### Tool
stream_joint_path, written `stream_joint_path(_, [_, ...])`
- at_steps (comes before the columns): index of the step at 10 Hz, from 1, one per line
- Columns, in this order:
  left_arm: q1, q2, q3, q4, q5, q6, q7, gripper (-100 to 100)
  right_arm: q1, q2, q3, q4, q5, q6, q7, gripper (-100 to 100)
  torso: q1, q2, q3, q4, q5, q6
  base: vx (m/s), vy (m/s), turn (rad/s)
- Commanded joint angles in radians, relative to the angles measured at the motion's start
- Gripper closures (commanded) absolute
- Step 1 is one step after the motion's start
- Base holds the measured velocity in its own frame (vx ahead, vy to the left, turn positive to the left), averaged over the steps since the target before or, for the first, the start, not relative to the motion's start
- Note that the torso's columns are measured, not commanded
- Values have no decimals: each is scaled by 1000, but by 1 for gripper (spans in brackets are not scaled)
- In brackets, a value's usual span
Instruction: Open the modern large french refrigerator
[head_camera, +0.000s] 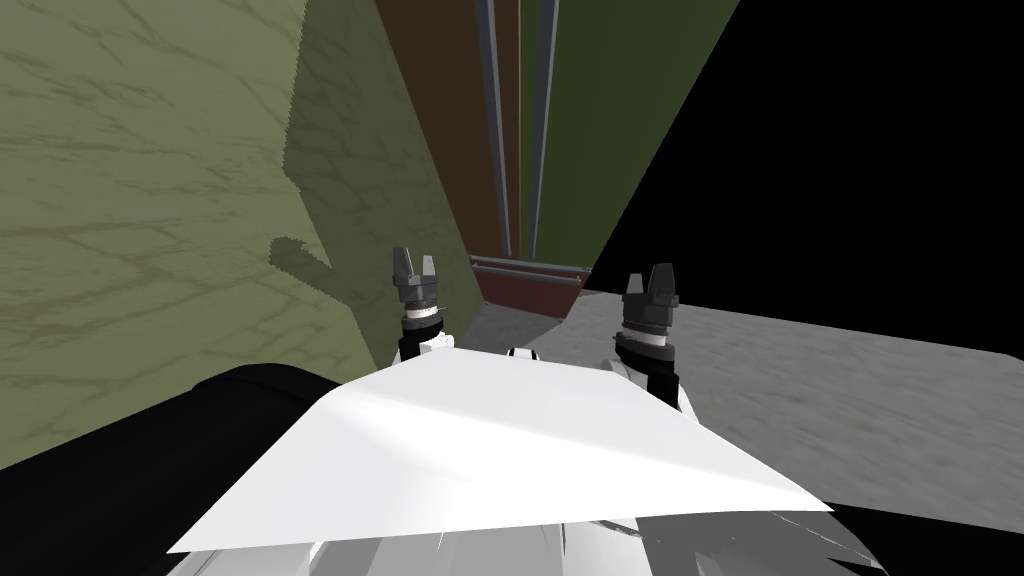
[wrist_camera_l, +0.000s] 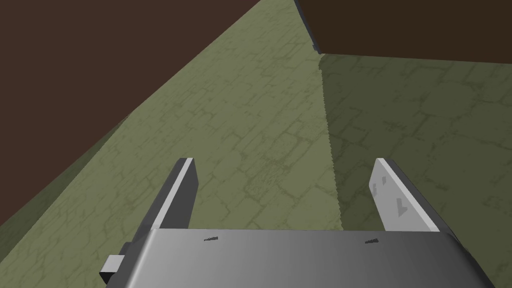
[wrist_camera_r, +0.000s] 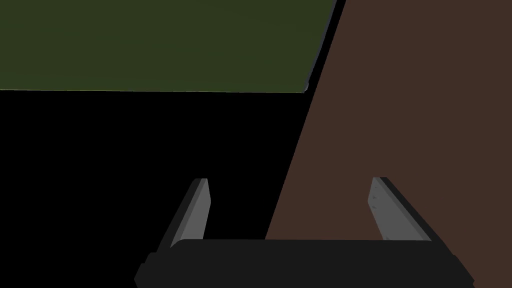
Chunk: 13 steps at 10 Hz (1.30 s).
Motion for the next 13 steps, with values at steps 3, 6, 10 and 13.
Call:
stream_joint_path(3, [0, 0, 0, 0, 0, 0, 0, 0, -39, -77, -25, 84, 35, -36, 130, -100, -1, 1, 1, 0, 0, 0, 62, 17, 26])
stream_joint_path(6, [0, 0, 0, 0, 0, 0, 0, 0, -52, -93, -33, 112, 47, -48, 182, -100, 0, 2, 1, 1, 0, 0, 35, 18, 23])
stream_joint_path(10, [0, 0, 0, 0, 0, 0, 0, 0, -80, -119, -51, 174, 73, -75, 283, -100, 0, 0, 0, 0, 0, 0, 50, 16, 29])
stream_joint_path(13, [0, 0, 0, 0, 0, 0, 0, 0, -111, -136, -71, 243, 102, -104, 371, -100, 0, 1, 1, 0, 0, 0, 56, 23, 32])
